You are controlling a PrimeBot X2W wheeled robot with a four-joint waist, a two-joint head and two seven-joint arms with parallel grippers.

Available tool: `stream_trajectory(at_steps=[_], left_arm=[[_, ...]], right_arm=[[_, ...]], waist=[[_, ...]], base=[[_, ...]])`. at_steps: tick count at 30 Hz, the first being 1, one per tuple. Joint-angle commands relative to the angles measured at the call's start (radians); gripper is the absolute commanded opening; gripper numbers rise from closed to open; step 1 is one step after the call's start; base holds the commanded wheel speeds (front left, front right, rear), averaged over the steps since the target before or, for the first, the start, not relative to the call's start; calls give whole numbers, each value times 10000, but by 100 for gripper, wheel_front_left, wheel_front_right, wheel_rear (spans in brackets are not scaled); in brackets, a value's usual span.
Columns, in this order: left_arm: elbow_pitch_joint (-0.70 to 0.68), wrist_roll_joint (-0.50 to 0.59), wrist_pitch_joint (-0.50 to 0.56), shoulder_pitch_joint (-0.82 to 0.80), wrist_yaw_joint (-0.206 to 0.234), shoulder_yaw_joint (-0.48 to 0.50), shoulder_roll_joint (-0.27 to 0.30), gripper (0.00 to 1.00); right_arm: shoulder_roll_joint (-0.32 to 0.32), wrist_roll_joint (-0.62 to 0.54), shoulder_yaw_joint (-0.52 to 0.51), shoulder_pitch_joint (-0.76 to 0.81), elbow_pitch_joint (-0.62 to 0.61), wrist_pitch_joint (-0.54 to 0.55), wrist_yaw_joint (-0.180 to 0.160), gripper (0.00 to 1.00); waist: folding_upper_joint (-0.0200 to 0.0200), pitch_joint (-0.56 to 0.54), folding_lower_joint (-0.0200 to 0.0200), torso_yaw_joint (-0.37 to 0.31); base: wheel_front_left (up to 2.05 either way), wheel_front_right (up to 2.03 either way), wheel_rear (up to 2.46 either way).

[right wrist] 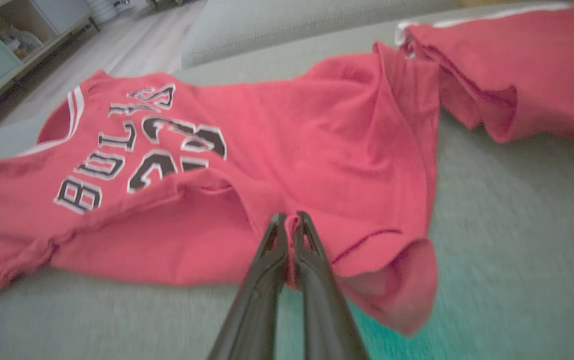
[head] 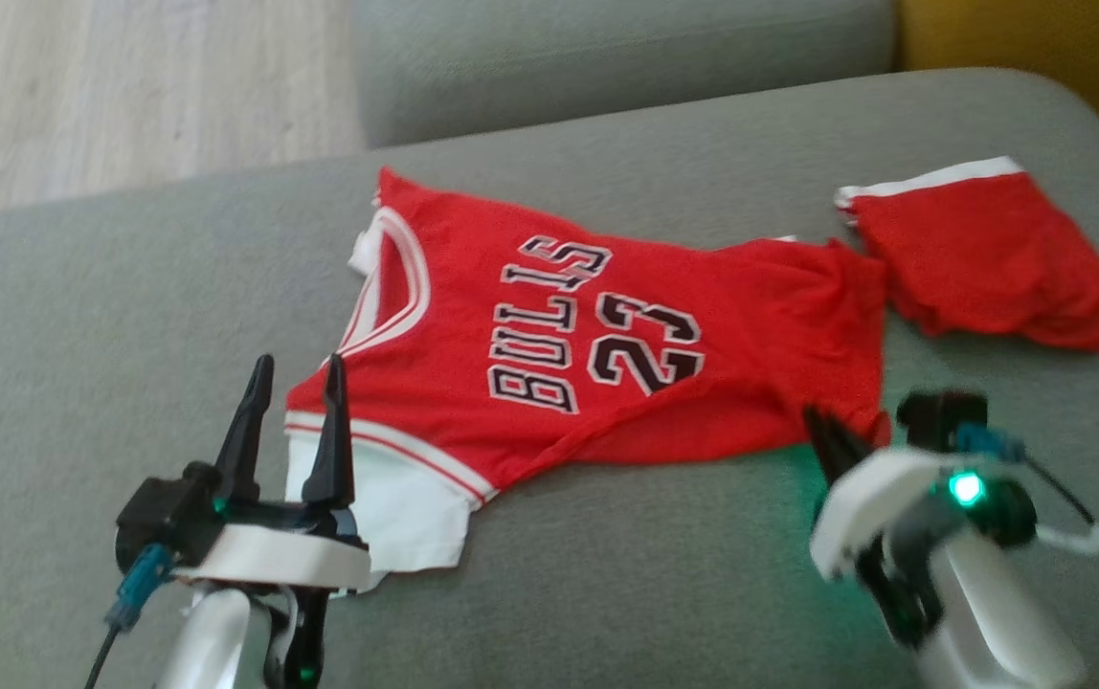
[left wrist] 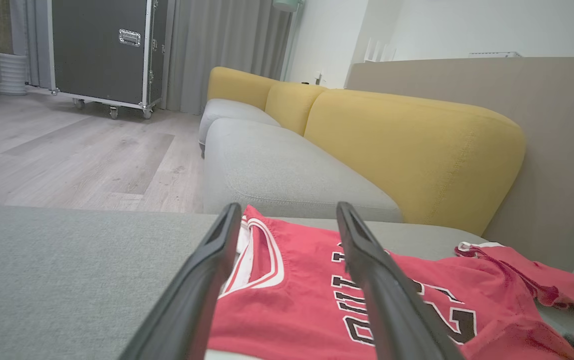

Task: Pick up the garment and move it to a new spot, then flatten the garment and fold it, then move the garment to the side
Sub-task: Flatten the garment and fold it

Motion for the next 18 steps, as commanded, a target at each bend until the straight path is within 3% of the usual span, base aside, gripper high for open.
stream_trajectory(at_steps=[1,9,10,11,14,18], left_arm=[[-402,-17,-93,-179,13,428,154,100],[-550,53,-93,-24,13,501,77,100],[-549,58,-93,-40,13,484,66,100],[-546,59,-93,-48,13,467,63,100],[-561,55,-93,-61,13,429,63,100],[-555,64,-93,-89,13,391,106,100]], right_arm=[[-289,286,550,209,-767,337,-9,0],[-1761,1783,1598,2266,-3804,3181,-9,0],[-2027,1988,1591,2658,-4226,3951,-9,37],[-2100,2028,1491,2806,-4407,4204,-9,100],[-2073,2113,1251,2969,-5045,4420,-9,100],[-1744,1826,687,2571,-5741,3490,-9,100]], waist=[[-1,-351,1,-390],[-1,-520,1,-716],[-1,-540,1,-693],[-1,-546,1,-670],[-1,-537,1,-582],[-1,-481,1,-437]], base=[[0,0,0],[0,0,0],[0,0,0],[0,0,0],[0,0,0],[0,0,0]])
